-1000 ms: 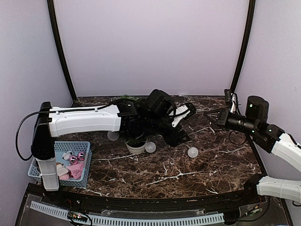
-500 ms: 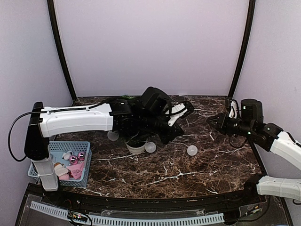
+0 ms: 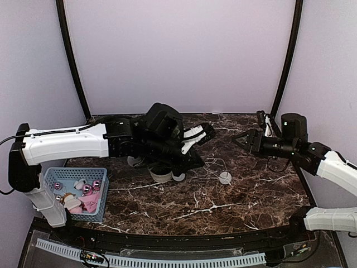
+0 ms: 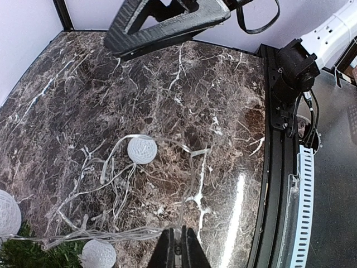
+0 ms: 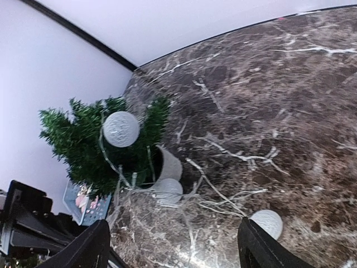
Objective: Decorate the small christmas tree
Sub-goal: Adjust the side of the string light at the center of the board.
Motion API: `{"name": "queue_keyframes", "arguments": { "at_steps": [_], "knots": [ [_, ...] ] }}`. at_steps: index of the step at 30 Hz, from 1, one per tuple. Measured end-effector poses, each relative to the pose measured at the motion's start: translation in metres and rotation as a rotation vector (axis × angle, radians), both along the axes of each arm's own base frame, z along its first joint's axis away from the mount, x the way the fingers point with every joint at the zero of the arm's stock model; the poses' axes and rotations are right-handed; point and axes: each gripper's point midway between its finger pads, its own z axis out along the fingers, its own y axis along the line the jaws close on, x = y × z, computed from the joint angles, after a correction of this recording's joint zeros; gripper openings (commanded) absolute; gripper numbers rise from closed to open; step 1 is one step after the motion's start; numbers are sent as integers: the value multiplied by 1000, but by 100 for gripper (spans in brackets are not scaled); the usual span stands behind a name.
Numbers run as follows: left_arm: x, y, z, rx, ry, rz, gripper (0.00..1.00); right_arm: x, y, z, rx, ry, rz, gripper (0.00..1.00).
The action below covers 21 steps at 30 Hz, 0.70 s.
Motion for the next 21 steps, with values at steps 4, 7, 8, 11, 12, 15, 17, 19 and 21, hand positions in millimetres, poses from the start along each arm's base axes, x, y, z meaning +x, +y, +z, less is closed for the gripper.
{"name": "queue_keyframes", "arguments": {
  "at_steps": [4, 7, 8, 11, 12, 15, 17, 19, 21],
  "knots": [
    [-3, 2, -8, 18, 17, -10, 0, -5, 39, 2, 50, -23, 159, 79],
    [-4, 2, -8, 16, 20, -14, 0, -15, 68, -2, 63, -34, 286, 79],
    [-4, 2, -8, 16, 20, -15, 0, -21, 78, -2, 73, -41, 337, 79],
    [-4, 2, -8, 16, 20, -14, 1, -37, 101, -2, 127, -57, 464, 79],
    [-4, 2, -8, 16, 20, -15, 1, -41, 105, -2, 145, -60, 492, 79],
    [-4, 2, -8, 16, 20, -15, 1, -46, 110, -12, 157, -39, 513, 75],
    [-4, 2, -8, 15, 19, -16, 1, -44, 113, -22, 150, -3, 507, 73],
    [-4, 2, -8, 16, 16, -17, 1, -44, 118, -35, 136, 37, 508, 73],
    [-4, 2, -8, 17, 14, -18, 1, -47, 123, -47, 124, 82, 518, 73]
  ]
}}
